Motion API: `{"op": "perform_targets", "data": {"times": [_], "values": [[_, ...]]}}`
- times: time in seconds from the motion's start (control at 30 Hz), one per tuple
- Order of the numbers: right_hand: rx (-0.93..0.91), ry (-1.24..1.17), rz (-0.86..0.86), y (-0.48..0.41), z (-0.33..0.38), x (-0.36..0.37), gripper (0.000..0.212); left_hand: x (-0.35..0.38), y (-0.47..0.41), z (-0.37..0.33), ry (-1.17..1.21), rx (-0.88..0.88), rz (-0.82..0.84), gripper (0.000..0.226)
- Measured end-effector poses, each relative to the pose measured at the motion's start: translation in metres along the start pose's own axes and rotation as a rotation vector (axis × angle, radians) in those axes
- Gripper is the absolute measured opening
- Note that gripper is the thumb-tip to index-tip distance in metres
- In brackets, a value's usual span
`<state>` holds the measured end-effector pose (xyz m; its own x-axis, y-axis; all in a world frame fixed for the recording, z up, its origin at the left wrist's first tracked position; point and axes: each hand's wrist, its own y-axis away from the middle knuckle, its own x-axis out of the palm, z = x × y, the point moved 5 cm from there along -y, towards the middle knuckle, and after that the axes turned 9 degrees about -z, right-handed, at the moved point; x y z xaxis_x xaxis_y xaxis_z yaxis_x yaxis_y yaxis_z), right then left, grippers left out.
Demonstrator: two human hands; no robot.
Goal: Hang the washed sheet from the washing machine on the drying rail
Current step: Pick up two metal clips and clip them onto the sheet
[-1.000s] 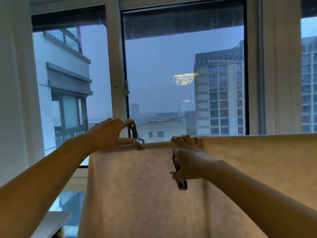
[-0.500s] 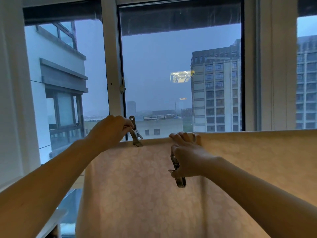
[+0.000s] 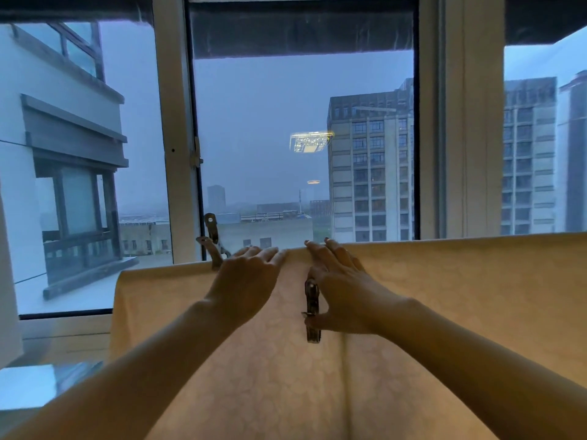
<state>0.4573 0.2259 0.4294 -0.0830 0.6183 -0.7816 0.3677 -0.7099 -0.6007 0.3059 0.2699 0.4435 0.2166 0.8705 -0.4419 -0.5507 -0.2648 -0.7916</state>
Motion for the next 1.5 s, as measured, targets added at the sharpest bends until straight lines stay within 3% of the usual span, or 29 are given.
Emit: {"op": "perform_targets", "data": {"times": [0.1,0.2,0.27,0.33,0.43,0.53,0.7,0.8,1.07,1.37,1.5], "values": [[0.004,-0.002,-0.114,0.015,-0.013,-0.008,0.086,-0.014,-0.025,-0.036,0.117,-0.039,-0.01,0.046],[0.116,-0.142,-0.214,0.03,-0.033,-0.019,0.079,-0.021,-0.051,-0.065,0.272,-0.057,-0.091,0.043],[0.19,-0.259,-0.213,0.039,-0.048,-0.024,0.071,0.0,-0.047,-0.063,0.27,0.058,-0.169,0.044],[0.236,-0.352,-0.213,0.048,-0.066,-0.027,0.062,0.037,-0.046,-0.05,0.286,0.04,-0.166,0.042],[0.279,-0.388,-0.246,0.063,-0.092,-0.037,0.057,0.03,-0.065,-0.073,0.431,0.021,-0.152,0.035],[0.317,-0.37,-0.264,0.079,-0.119,-0.051,0.06,0.026,-0.082,-0.092,0.408,0.093,-0.207,0.032],[0.335,-0.324,-0.292,0.107,-0.158,-0.072,0.069,0.031,-0.109,-0.139,0.426,0.21,-0.184,0.054],[0.338,-0.278,-0.298,0.124,-0.184,-0.084,0.076,0.036,-0.129,-0.167,0.465,0.224,-0.186,0.041],[0.354,-0.216,-0.352,0.165,-0.254,-0.103,0.067,0.042,-0.176,-0.239,0.511,0.263,-0.218,0.031],[0.46,-0.14,-0.348,0.198,-0.304,-0.1,0.064,0.035,-0.211,-0.313,0.512,0.305,-0.404,0.053],[0.546,-0.098,-0.347,0.212,-0.32,-0.105,0.065,0.047,-0.226,-0.343,0.432,0.31,-0.408,0.06]]}}
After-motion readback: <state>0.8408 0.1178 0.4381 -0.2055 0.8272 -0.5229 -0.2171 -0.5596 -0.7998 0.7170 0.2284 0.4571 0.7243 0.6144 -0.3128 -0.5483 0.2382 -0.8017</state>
